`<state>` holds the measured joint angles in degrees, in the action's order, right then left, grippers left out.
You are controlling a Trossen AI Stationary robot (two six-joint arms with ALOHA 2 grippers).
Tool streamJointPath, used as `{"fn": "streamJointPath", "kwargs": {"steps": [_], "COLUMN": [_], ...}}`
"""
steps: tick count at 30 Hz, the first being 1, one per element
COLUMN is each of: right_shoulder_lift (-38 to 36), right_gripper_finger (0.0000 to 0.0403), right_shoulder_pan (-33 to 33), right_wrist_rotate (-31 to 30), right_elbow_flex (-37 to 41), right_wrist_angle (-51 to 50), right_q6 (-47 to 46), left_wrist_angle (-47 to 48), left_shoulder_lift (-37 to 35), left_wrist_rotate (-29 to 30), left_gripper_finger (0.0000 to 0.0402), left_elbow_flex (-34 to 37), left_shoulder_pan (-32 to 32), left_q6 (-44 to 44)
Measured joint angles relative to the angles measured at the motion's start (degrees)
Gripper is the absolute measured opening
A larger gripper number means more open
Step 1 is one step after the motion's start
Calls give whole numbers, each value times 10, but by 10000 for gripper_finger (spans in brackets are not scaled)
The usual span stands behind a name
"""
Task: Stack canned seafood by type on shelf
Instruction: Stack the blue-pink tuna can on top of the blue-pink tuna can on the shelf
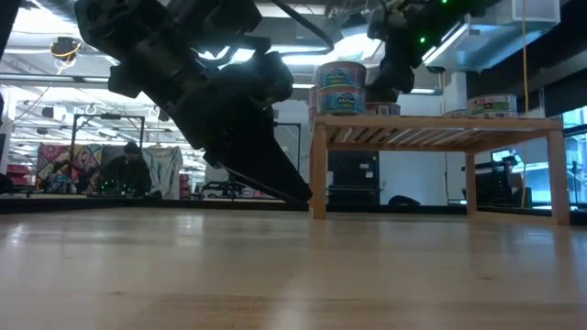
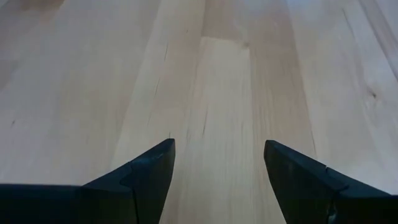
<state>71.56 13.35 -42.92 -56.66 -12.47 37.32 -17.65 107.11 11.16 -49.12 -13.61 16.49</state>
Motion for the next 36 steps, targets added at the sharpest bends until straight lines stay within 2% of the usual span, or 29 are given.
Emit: {"fn": "streamJointPath", "kwargs": {"steps": [7,13,17,32,36], "right_shoulder_lift": [11,11,11,-13,-13], "right_gripper_finger": [199,273,299,307,307], "right_shoulder_pan": [-1,-2,-2,-2,-2], "right_wrist_rotate": [1,-12,-14,-9,13], "right_elbow_flex": [0,0,0,0,0], "right_wrist_angle": [-3,-11,-11,-37,-61], "right_q6": [0,0,0,-8,-24], "left_wrist_angle": [7,7,7,7,7], "left_shoulder_lift": [0,0,0,0,0], "left_wrist_rotate": [0,0,0,0,0], "left_gripper_finger": [246,246,246,246,246], "left_elbow_flex": [0,0,0,0,0], "left_shoulder_pan": [-1,-1,-1,-1,-1], "left_q6": [-1,-1,-1,-1,-1]}}
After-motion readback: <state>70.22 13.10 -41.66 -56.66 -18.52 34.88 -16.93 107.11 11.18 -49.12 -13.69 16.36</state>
